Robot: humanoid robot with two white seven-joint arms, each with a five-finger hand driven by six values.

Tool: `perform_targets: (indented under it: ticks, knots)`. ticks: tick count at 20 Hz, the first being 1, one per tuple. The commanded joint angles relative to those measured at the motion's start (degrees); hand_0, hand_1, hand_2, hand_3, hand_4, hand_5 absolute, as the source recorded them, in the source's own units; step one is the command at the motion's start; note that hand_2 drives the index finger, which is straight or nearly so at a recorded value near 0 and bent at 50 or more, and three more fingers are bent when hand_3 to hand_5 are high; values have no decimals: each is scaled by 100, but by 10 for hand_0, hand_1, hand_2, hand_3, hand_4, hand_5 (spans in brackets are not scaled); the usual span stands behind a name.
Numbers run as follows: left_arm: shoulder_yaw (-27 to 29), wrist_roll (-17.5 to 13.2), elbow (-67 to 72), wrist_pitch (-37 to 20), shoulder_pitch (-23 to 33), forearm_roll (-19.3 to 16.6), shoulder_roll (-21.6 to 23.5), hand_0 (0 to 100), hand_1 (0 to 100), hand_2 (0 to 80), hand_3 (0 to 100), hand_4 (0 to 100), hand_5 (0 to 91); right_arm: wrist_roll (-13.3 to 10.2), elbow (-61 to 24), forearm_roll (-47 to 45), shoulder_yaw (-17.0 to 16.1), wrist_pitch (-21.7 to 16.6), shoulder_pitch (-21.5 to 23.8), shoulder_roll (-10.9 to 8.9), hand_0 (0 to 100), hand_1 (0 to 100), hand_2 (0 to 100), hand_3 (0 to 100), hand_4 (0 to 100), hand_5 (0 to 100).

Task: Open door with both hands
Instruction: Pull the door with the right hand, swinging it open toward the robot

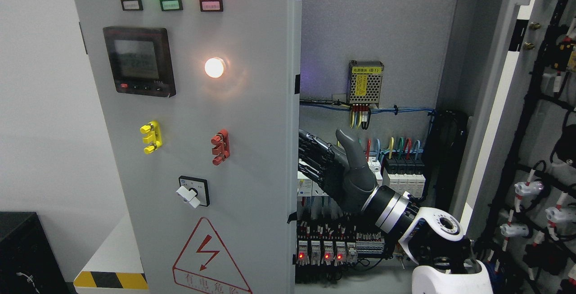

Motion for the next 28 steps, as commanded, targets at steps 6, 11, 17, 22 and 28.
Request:
perform_targets:
  ticks: [6, 11, 17, 22, 28]
  knots:
    - [-176, -1, 0, 0, -9, 0, 0, 0, 0, 0, 0, 0, 0, 327, -650, -372, 441, 45, 518, 89, 0, 0, 0, 0, 0, 0]
    - [-176, -1, 0, 0, -9, 0, 0, 0, 0, 0, 0, 0, 0, 353, -817, -407, 520, 54, 818, 89, 0, 0, 0, 0, 0, 0]
    - [-176, -1, 0, 0, -9, 0, 0, 0, 0, 0, 0, 0, 0, 379, -1283, -407, 1082, 107, 1275, 89, 0, 0, 0, 0, 0, 0]
    - [-176, -1, 0, 0, -9, 0, 0, 0, 0, 0, 0, 0, 0, 379, -1433, -398, 1671, 107, 1389, 98, 0, 0, 0, 0, 0, 0]
    - [-176, -1, 9, 0, -9, 0, 0, 0, 0, 0, 0, 0, 0, 379, -1441, -407, 2032, 116, 1477, 98, 0, 0, 0, 0, 0, 0]
